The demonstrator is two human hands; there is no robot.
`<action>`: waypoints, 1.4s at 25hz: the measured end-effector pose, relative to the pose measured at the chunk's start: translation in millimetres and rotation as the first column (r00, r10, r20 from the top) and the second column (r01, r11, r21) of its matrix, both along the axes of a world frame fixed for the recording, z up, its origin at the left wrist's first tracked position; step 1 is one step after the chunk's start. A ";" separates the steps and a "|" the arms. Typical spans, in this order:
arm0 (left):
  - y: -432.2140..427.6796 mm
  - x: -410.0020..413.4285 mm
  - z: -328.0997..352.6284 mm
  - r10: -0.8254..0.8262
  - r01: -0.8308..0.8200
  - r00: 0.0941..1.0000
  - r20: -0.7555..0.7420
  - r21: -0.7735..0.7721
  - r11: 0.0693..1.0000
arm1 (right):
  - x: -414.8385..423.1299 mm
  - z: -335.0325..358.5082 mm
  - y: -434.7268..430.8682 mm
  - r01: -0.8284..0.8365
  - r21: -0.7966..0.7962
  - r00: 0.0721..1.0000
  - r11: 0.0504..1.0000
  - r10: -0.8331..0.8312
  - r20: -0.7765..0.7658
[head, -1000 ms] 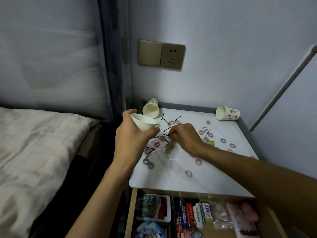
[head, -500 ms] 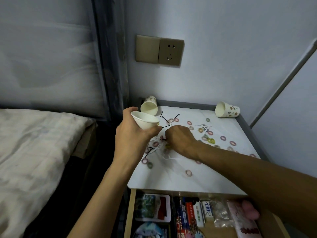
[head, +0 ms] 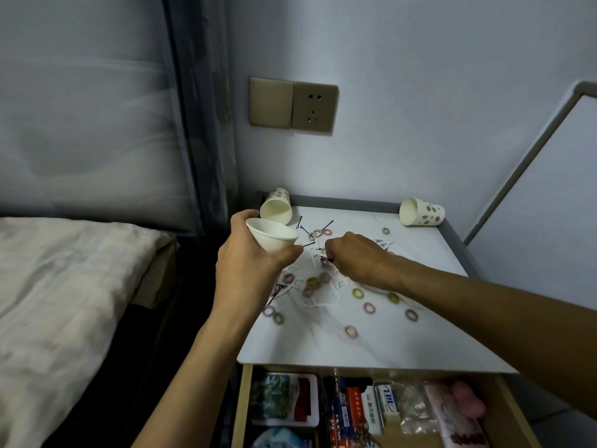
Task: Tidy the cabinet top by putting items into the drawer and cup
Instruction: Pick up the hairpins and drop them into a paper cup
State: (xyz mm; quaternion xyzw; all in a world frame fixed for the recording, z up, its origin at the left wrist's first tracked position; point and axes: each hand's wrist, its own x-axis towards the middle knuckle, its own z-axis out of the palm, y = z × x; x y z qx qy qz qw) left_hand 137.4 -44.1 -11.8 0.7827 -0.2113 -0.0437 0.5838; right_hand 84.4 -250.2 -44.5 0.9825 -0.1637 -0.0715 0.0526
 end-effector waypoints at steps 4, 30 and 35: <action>-3.8 -2.6 -0.6 -0.022 0.022 1.000 -0.007 -0.001 1.000 | -8.9 -9.2 -16.9 -0.027 0.097 0.992 0.995 0.015 0.122; -19.6 8.5 -10.9 -0.102 0.099 0.992 -0.071 -0.043 0.994 | -7.3 -8.0 -46.2 -0.043 0.419 0.978 0.907 -0.048 0.203; -20.4 12.4 -13.8 -0.086 0.080 0.990 -0.112 -0.060 0.995 | -14.6 -30.2 -47.0 -0.001 0.396 0.965 0.918 -0.103 0.242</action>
